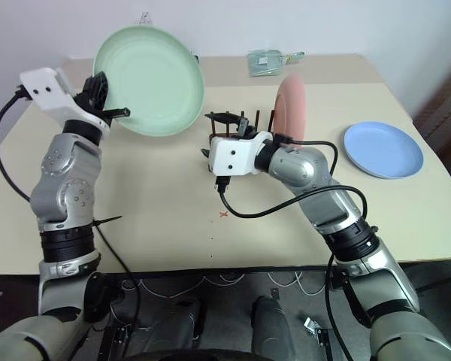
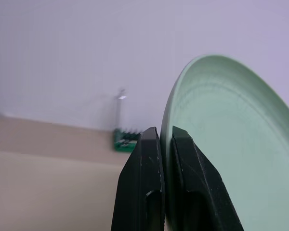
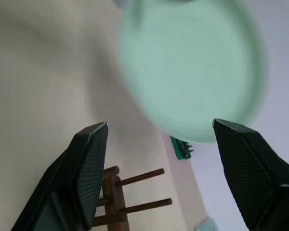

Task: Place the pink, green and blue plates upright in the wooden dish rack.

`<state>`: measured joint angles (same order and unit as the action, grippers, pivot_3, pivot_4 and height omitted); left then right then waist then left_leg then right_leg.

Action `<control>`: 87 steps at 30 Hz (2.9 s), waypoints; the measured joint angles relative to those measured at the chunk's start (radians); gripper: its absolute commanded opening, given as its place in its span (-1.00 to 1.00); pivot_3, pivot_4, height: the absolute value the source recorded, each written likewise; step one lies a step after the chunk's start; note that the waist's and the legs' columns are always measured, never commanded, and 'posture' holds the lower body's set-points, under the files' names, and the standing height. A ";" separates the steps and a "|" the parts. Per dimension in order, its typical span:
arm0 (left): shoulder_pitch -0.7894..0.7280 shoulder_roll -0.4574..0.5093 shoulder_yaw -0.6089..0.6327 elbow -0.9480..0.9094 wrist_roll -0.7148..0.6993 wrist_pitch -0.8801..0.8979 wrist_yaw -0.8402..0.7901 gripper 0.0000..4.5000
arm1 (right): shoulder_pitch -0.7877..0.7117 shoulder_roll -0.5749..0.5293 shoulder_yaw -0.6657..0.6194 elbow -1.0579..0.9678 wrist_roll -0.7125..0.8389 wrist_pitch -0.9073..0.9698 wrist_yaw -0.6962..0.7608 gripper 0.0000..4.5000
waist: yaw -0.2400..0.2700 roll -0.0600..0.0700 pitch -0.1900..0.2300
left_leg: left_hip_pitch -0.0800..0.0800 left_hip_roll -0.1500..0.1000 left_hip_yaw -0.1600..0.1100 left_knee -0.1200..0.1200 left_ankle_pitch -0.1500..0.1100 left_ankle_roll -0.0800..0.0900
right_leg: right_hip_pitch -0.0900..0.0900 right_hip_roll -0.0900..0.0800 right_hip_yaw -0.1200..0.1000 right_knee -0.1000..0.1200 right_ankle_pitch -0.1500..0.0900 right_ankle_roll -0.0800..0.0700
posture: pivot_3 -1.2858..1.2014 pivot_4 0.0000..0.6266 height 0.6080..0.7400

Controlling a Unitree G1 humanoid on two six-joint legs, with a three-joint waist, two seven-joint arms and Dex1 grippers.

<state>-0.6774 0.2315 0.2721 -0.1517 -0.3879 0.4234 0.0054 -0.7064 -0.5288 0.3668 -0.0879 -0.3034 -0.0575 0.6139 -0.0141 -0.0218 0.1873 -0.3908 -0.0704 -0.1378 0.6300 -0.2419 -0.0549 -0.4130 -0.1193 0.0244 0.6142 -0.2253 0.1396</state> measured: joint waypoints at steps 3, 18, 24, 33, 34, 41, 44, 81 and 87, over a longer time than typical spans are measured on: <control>-0.019 -0.042 -0.030 -0.053 -0.020 0.036 0.013 -0.97 | -0.004 0.016 0.018 0.062 -0.071 -0.038 -0.042 0.58 | 0.000 0.000 0.000 | 0.000 0.000 0.000 0.000 0.000 0.000 | 0.000 0.000 0.000 0.000 0.000 0.000 | 0.03 -0.52 1.00; 0.011 -0.083 -0.091 -0.137 -0.071 0.137 -0.023 -1.00 | -0.050 0.080 0.020 0.154 -0.206 -0.101 -0.147 -0.47 | -0.002 0.000 0.000 | 0.000 0.000 0.000 0.000 0.000 0.000 | 0.000 0.001 0.000 0.000 0.000 0.000 | 0.03 -0.52 1.00; 0.011 -0.094 -0.054 -0.119 -0.082 0.140 -0.003 -1.00 | -0.041 0.085 0.023 0.143 -0.230 -0.112 -0.148 -0.98 | -0.002 0.000 0.000 | 0.000 0.000 0.000 0.000 0.000 0.000 | 0.000 0.001 0.000 0.000 0.000 0.000 | 0.03 -0.52 1.00; -0.087 -0.094 0.186 -0.031 -0.212 0.019 0.111 0.29 | -0.009 0.117 -0.005 0.133 -0.200 -0.088 -0.150 -1.00 | -0.008 0.000 0.001 | 0.001 0.000 0.000 -0.001 0.001 -0.001 | 0.000 0.001 0.000 0.000 0.000 0.000 | 0.03 -0.52 1.00; -0.089 -0.068 0.210 -0.005 -0.204 -0.002 0.115 0.29 | -0.008 0.123 -0.020 0.130 -0.180 -0.081 -0.150 -1.00 | -0.007 0.000 0.001 | 0.000 0.000 0.000 -0.001 0.001 -0.001 | 0.000 0.001 0.000 0.000 0.000 0.000 | 0.03 -0.52 1.00; 0.070 0.179 0.148 0.095 -0.111 -0.024 -0.072 0.29 | 0.016 0.279 -0.178 -0.035 0.149 0.133 -0.103 -1.00 | -0.005 0.000 0.000 | 0.000 0.000 -0.001 -0.002 0.001 -0.001 | 0.000 0.001 0.000 0.000 0.000 0.000 | 0.03 -0.52 1.00; 0.230 0.207 0.055 0.081 -0.128 0.017 -0.256 0.29 | 0.029 0.336 -0.275 -0.155 0.354 0.321 -0.089 -1.00 | 0.000 0.001 0.001 | 0.000 0.000 -0.002 -0.001 -0.002 0.004 | 0.000 0.001 0.000 0.000 0.000 -0.001 | 0.03 -0.52 1.00; 0.482 0.239 -0.219 -0.220 -0.306 0.216 -0.673 0.31 | 0.020 0.382 -0.617 -0.120 0.958 0.966 -0.435 0.15 | -0.006 0.007 0.002 | 0.000 0.001 0.000 -0.004 -0.002 0.004 | -0.003 0.001 0.001 0.001 0.001 -0.003 | 0.03 -0.52 1.00; 0.473 0.239 -0.220 -0.218 -0.275 0.195 -0.674 0.31 | 0.019 0.371 -0.599 -0.124 0.956 0.966 -0.436 0.54 | -0.006 0.007 0.002 | 0.000 0.001 0.000 -0.004 -0.002 0.004 | -0.003 0.001 0.000 0.001 0.001 -0.003 | 0.03 -0.52 1.00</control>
<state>-0.2046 0.4706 0.0519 -0.3693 -0.6631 0.6187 -0.6687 -0.6878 -0.1578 -0.2322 -0.2118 0.6524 0.9082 0.1776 -0.0200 -0.0151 0.1895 -0.3910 -0.0690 -0.1381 0.6263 -0.2440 -0.0508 -0.4160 -0.1181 0.0248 0.6153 -0.2242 0.1369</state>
